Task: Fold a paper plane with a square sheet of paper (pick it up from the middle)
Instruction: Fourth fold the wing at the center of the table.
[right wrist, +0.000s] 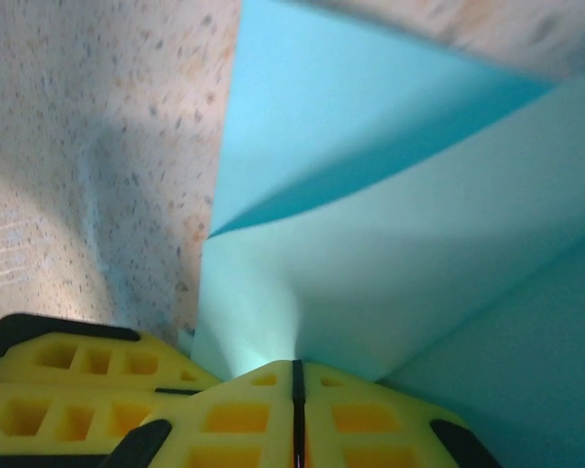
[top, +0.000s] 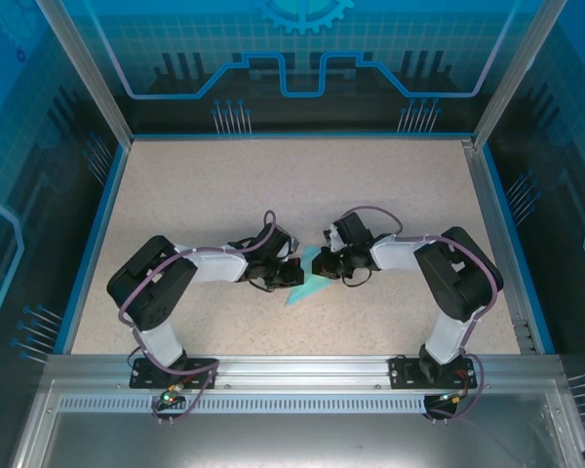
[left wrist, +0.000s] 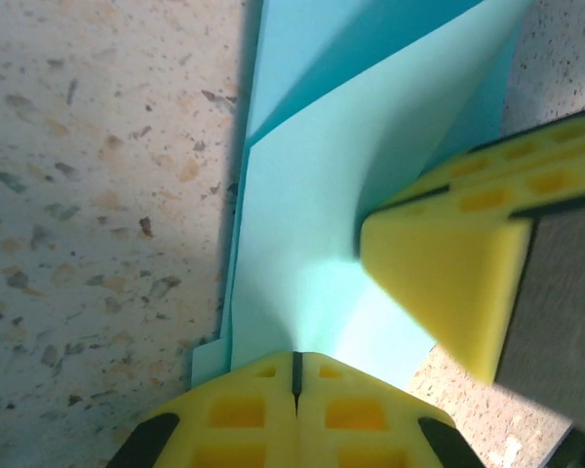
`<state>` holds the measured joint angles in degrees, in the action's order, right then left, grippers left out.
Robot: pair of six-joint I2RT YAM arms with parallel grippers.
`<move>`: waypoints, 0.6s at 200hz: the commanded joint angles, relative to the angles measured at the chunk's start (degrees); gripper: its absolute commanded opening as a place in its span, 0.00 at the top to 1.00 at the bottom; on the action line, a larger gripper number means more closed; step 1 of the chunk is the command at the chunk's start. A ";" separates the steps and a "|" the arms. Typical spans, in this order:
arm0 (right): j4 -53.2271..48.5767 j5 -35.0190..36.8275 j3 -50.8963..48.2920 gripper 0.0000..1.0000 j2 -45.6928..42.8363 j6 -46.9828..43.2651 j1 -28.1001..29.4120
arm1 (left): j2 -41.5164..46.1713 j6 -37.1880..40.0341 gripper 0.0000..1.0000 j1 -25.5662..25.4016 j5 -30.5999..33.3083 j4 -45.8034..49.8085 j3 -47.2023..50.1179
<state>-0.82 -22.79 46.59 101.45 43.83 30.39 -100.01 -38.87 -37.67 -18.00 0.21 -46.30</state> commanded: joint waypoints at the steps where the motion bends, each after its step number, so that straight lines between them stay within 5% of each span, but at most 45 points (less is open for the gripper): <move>1: -2.68 6.76 1.28 0.91 0.47 -1.56 -3.91 | -0.63 0.93 1.00 -0.02 2.97 7.53 2.97; 68: 1.31 2.29 -0.12 0.89 -8.42 -4.07 1.30 | -0.88 0.97 1.00 0.03 2.62 7.24 2.50; 120: -0.10 1.82 0.94 0.90 -3.75 -4.18 4.32 | -1.08 0.78 1.00 -0.01 2.78 7.69 2.01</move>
<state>-0.12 -20.23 47.57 94.74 40.77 34.50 -99.90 -38.87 -37.67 -18.00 -0.30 -45.98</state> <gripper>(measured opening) 0.103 0.047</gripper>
